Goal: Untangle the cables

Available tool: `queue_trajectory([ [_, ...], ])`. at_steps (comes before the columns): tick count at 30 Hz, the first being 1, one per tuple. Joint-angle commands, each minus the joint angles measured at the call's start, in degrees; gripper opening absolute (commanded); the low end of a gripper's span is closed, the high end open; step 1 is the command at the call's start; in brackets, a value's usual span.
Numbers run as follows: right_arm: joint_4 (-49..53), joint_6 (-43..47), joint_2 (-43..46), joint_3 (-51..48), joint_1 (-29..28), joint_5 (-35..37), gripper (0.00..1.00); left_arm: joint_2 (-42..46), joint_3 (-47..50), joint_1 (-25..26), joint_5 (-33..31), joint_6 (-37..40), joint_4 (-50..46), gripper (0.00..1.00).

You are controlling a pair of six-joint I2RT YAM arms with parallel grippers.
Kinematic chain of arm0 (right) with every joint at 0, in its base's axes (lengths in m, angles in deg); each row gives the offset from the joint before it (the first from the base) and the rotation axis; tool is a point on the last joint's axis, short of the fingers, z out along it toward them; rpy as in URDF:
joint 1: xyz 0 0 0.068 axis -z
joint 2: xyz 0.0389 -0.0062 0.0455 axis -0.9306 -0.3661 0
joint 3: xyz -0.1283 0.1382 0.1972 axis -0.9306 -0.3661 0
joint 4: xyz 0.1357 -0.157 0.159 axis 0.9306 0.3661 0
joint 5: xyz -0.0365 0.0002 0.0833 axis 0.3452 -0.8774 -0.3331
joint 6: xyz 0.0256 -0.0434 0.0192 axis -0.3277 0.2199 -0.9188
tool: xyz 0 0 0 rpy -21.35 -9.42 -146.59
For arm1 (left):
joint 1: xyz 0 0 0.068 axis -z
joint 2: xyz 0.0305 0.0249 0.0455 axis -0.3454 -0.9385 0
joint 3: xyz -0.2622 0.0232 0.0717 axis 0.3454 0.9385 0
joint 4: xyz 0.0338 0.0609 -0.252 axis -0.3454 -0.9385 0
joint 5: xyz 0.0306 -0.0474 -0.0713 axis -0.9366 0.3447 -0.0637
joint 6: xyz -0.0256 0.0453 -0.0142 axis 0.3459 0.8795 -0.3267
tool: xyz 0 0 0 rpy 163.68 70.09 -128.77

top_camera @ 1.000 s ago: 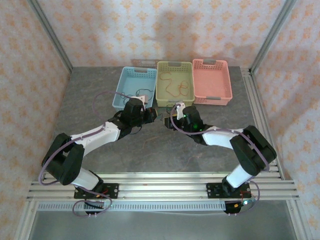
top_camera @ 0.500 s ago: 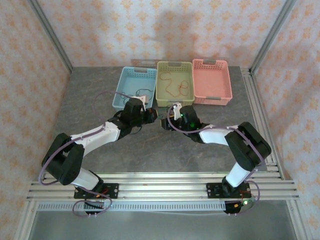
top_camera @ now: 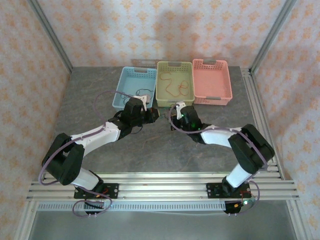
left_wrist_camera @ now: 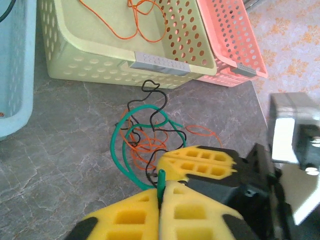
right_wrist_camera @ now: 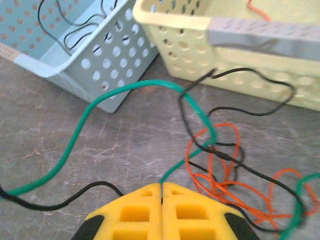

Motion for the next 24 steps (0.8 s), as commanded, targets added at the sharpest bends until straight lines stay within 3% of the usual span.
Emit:
queue_trajectory([
  [1, -4.41, 0.63, 3.65, -2.67, 0.59, 4.76, 0.00, -0.21, -0.97, 0.37, -1.00, 1.22, -0.11, 0.36],
  [3, -6.41, 1.17, 4.88, -4.25, 0.59, 4.71, 0.00, -0.22, -0.98, 0.43, -1.29, 1.31, -0.29, 0.60],
  [6, -8.34, 1.35, 5.92, -5.52, 0.66, 4.96, 0.00, -0.15, -1.06, 0.43, -1.83, 1.31, -0.79, 0.70],
  [11, -12.06, 1.24, 8.78, -8.54, 0.68, 8.49, 0.00, -1.03, -2.53, 0.38, -4.04, 1.48, -4.03, 0.70],
  [17, -14.21, 0.41, 11.49, -11.19, 1.11, 14.99, 0.00, -5.62, -8.55, 0.40, -9.72, 2.02, -15.49, 0.70],
  [24, -14.37, -0.76, 11.30, -11.47, 1.99, 15.52, 0.00, -12.19, -15.25, -0.22, -7.36, 2.10, -24.08, 0.67],
])
